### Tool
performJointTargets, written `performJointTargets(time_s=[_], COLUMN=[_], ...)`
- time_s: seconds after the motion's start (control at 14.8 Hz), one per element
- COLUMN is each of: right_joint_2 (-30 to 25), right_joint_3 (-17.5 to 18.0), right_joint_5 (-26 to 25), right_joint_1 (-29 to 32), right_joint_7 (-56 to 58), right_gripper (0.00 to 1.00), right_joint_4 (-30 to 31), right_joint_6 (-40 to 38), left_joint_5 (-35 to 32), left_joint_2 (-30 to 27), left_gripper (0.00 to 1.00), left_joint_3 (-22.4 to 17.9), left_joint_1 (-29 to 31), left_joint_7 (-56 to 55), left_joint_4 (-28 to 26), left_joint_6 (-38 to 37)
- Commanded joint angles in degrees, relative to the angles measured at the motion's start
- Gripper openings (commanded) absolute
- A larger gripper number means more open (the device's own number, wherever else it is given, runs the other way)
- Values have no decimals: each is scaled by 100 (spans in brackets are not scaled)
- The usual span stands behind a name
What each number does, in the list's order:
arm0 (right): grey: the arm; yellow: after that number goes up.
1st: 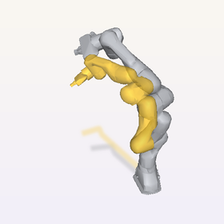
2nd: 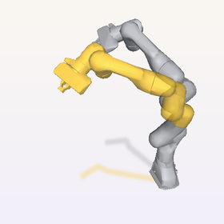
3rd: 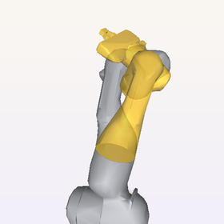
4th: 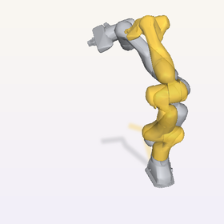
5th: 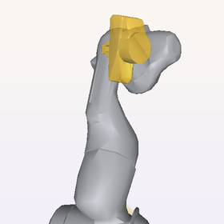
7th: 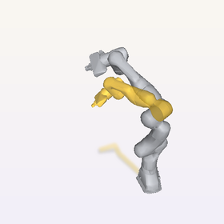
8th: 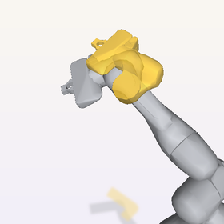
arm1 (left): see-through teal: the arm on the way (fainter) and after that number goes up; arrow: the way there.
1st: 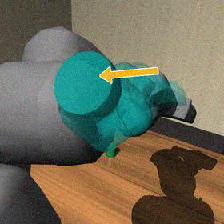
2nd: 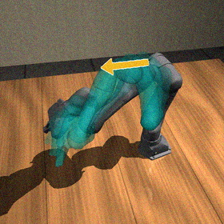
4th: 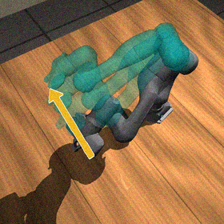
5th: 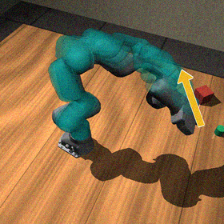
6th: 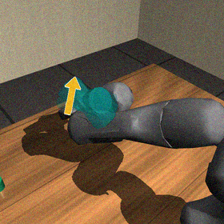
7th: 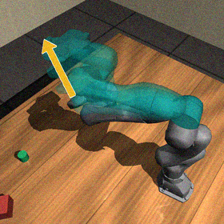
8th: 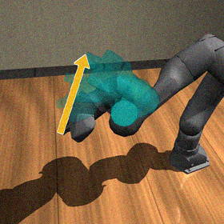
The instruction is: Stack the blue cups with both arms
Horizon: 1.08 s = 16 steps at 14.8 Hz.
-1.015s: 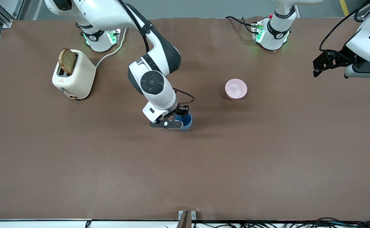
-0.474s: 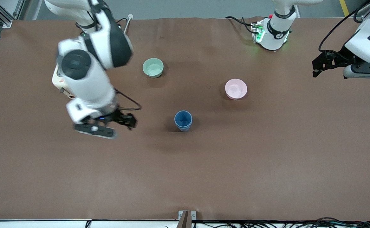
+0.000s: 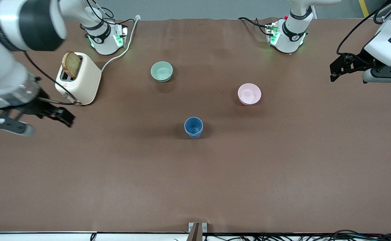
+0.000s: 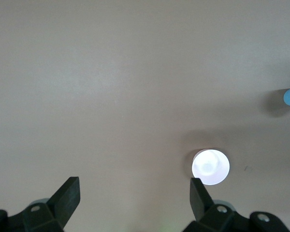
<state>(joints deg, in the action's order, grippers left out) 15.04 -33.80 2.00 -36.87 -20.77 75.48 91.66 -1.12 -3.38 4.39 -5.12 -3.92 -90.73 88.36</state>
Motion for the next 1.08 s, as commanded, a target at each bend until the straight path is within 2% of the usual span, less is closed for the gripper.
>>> performJointTargets(time_s=[0.0,0.27,0.34,0.54,0.61,0.74,0.81,1.02], right_joint_2=[-431,-774,-827,-994,-1116,-1432,-1512,-1513], right_joint_3=[171,1040,1408,2813,2922,2854,2705,2554], right_joint_5=[2,11,11,-7,-59,-112,-138,-147], right_joint_1=[801,2487,2953,4308,4337,4119,3961,3740], right_joint_7=[808,1854,2048,2103,2103,2094,2085,2041], right_gripper=[100,100,100,100,100,100,100,100], right_joint_4=[195,177,177,273,526,958,1055,1047], right_joint_6=[-209,-631,-701,-737,-650,-413,-377,-394], left_joint_5=[77,60,60,25,7,-11,-11,-2], left_joint_2=[-31,-22,47,162,162,162,162,162], left_gripper=[100,100,100,100,100,100,100,100], left_joint_3=[27,27,18,10,10,10,10,10], left_joint_1=[29,37,37,64,81,90,99,99], left_joint_7=[111,181,181,155,155,155,163,155], left_joint_4=[-32,-6,90,293,302,302,302,302], left_joint_6=[58,58,49,-29,-30,-39,-39,-39])
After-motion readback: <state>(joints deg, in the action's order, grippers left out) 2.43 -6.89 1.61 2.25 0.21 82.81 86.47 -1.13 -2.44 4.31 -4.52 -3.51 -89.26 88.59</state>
